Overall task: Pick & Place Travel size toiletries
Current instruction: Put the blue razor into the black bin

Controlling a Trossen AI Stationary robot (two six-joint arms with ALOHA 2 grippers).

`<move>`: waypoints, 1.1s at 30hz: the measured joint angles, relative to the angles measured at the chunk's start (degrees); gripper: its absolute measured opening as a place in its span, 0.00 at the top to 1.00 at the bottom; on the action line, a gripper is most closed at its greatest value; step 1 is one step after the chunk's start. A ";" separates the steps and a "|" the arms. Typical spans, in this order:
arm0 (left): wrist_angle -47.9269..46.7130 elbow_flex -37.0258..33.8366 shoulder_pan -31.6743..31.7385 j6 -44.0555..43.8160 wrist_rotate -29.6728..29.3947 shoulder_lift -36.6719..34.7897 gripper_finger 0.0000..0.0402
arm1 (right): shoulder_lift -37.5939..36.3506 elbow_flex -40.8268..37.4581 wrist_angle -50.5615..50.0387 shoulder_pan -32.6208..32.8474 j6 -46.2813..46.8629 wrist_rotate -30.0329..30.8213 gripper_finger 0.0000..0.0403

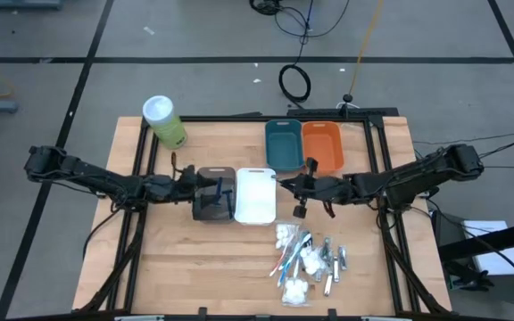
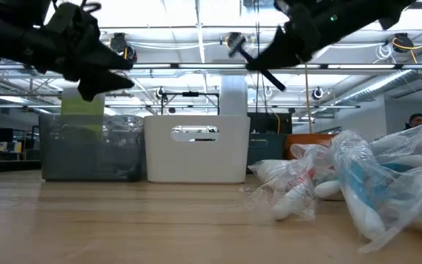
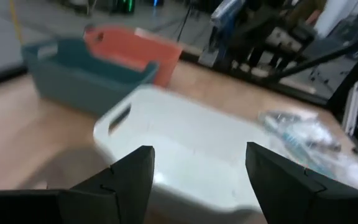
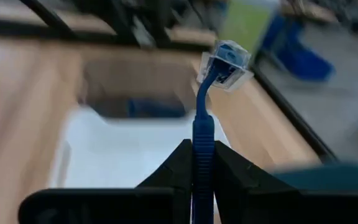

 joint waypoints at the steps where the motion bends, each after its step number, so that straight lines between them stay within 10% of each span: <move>1: 1.55 0.00 0.00 1.12 -0.03 0.00 0.38 | 0.00 -1.07 4.36 -0.33 -1.48 -2.08 0.92; 15: 19.18 1.08 0.01 14.79 -0.52 5.60 0.38 | 7.05 -11.33 55.78 -2.50 -5.22 -28.85 0.93; 33: 19.27 28.41 0.02 20.54 9.44 36.33 0.38 | 12.87 -7.47 59.82 -2.72 -5.00 -32.26 0.93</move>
